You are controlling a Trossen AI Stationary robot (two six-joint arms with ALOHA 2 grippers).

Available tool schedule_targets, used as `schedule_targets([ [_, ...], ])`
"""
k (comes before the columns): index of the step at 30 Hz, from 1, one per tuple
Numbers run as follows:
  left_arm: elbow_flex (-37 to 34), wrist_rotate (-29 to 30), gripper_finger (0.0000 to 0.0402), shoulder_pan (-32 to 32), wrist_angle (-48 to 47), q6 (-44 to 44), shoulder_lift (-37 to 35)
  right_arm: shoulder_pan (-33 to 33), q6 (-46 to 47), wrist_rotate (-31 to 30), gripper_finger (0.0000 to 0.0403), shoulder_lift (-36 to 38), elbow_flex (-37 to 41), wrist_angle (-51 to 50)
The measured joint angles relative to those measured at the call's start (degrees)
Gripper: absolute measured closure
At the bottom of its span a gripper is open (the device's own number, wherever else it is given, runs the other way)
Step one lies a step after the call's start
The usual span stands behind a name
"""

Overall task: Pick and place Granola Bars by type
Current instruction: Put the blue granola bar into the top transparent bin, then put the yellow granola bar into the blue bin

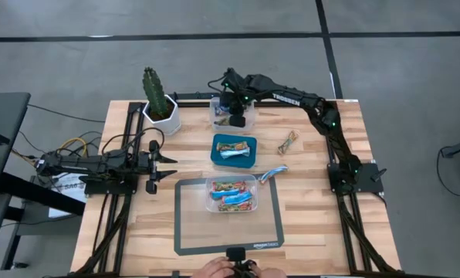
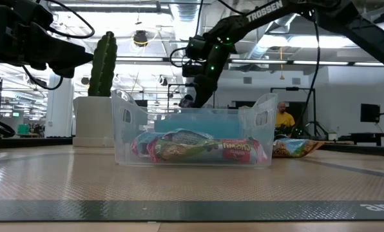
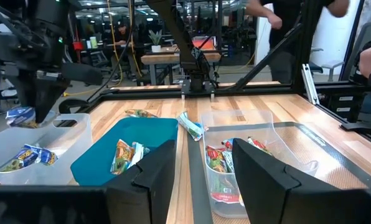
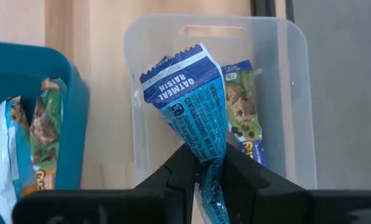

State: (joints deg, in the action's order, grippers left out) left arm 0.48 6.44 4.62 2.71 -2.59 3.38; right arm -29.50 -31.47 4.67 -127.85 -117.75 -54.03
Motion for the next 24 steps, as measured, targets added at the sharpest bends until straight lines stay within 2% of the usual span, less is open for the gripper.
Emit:
schedule_targets([
  [7,0.0,0.02,0.0248,0.0,0.0,0.0,0.0,0.09,-0.51,-0.04,0.0339,0.0,0.0,-0.61],
  [18,0.02,0.02,0.0248,-0.01,0.02,0.0,0.0,0.09,1.71,-1.66,0.024,0.0,0.0,-0.3],
  [24,-0.01,0.0,0.0248,-0.02,0.01,0.02,0.0,0.64,5.05,-1.77,0.021,1.92,0.09,-0.45],
])
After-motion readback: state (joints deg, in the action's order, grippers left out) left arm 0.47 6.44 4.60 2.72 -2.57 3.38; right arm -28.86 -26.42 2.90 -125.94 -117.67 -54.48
